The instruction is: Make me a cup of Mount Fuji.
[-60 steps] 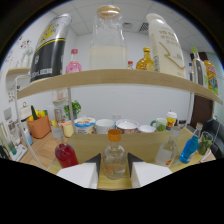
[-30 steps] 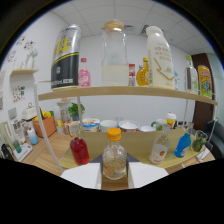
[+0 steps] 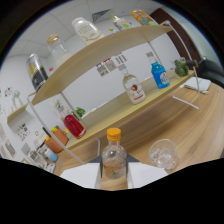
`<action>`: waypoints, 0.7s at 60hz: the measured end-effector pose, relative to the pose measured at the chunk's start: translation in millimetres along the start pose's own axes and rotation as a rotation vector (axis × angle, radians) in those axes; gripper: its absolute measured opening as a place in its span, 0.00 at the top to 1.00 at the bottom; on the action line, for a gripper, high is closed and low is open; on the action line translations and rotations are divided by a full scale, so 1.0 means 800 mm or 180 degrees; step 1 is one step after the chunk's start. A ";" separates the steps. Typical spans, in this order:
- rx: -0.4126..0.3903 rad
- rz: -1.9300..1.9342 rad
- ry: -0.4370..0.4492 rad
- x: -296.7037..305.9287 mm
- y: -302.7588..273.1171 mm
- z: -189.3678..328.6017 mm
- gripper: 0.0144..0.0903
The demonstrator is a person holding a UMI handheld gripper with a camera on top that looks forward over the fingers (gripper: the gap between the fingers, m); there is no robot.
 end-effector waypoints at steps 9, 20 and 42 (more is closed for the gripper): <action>0.0033 0.1022 -0.0234 0.002 -0.004 0.003 0.73; 0.0023 0.2332 -0.0607 -0.002 -0.010 0.009 0.73; 0.0049 0.4260 -0.1204 0.003 -0.029 0.010 0.73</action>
